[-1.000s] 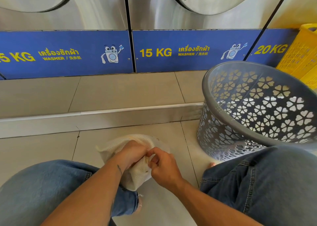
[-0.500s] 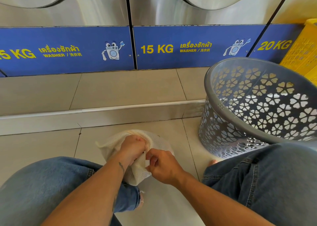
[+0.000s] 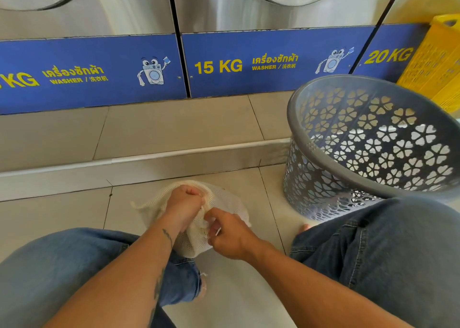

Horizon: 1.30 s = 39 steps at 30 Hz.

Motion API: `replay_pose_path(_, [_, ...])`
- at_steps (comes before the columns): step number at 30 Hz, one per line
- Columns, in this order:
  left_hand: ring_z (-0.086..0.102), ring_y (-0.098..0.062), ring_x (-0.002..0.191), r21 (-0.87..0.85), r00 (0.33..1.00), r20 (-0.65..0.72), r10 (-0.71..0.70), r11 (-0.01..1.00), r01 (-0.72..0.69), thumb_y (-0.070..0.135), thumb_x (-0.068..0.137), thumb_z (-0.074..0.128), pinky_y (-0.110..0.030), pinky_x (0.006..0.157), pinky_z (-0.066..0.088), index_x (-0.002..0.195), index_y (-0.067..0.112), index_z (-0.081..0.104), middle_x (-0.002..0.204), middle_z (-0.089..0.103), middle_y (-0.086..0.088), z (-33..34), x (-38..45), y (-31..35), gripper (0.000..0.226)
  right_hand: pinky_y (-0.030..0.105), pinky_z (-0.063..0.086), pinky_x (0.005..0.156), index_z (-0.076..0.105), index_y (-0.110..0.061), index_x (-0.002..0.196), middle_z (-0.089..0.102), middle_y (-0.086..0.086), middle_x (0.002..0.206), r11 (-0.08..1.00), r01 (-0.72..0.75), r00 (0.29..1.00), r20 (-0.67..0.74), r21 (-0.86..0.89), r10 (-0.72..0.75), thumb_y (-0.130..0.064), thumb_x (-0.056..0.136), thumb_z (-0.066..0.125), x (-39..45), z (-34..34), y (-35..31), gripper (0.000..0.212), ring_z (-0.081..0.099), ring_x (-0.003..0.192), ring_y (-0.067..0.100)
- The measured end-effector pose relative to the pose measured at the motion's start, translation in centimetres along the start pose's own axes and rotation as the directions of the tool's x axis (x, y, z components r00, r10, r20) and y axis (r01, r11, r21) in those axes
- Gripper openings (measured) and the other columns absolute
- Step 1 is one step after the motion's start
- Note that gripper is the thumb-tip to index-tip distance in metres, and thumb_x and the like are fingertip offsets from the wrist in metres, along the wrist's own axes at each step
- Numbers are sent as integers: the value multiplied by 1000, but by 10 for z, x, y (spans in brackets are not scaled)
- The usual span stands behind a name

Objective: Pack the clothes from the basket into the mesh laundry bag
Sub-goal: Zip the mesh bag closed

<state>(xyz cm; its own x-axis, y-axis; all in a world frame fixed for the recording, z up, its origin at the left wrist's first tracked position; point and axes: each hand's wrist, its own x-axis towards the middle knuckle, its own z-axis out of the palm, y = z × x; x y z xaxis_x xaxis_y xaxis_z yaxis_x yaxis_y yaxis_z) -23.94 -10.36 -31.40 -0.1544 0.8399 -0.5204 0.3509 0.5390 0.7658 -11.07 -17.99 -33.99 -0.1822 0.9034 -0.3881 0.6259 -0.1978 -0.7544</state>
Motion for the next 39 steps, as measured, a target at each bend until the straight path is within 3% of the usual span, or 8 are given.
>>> replay_pose_path(5, [62,-19,87,-19,1000,4,0,1000,0,4,80,66,-37,81,54,88,19,64,95,66,-1,6,4,0,17,37,54,65,50,-17,107,59,0,68,927,-100,983,-111,362,149,-8,86,71,2,4,2,31,56,65,13])
replay_pose_path(12, [59,-15,83,15,1000,-9,-5,1000,5,5,81,61,-30,70,48,91,20,62,94,64,2,6,8,0,18,37,58,69,57,-14,96,59,6,75,476,-356,923,224,804,311,-7,92,59,8,-3,-4,8,56,62,17])
replay_pose_path(23, [61,-17,74,249,980,3,197,949,-192,12,84,50,-32,62,51,89,24,61,90,66,1,2,-3,10,18,32,58,67,51,-14,110,57,8,83,620,-419,906,258,664,336,-2,86,67,13,-11,16,31,54,67,15])
replay_pose_path(26, [56,-23,94,442,909,-192,370,860,-256,18,83,51,-36,73,48,105,21,57,109,59,-3,-4,-8,18,23,35,56,75,58,-16,108,63,6,100,788,-379,914,59,485,402,-8,83,65,23,-18,26,27,60,81,17])
replay_pose_path(28, [39,-34,122,548,919,-317,234,836,-24,29,77,56,-49,93,41,127,20,42,135,39,-12,-12,-6,16,53,31,52,73,59,-20,108,62,4,109,855,-350,898,-124,383,423,-13,84,63,34,-26,34,25,59,88,16])
replay_pose_path(31, [11,-46,141,446,919,-217,-329,804,393,58,73,54,-62,111,19,150,24,15,157,5,-16,-17,9,-8,93,37,54,87,58,-23,116,61,5,119,887,-366,869,-236,284,434,-23,82,61,57,-39,42,34,60,104,23])
replay_pose_path(34, [42,-34,131,418,868,230,-440,850,320,77,61,53,-51,111,30,145,25,37,148,41,-8,-10,21,-34,100,43,47,102,53,-24,132,57,7,133,903,-387,884,-202,187,421,-31,87,58,79,-45,45,46,52,124,29])
replay_pose_path(39, [32,-37,137,650,907,166,-388,735,195,51,57,67,-49,110,34,150,35,18,155,28,-12,-1,39,-64,106,47,35,114,29,-33,154,38,6,158,887,-430,898,-17,168,439,-46,89,61,108,-36,56,74,36,144,33])
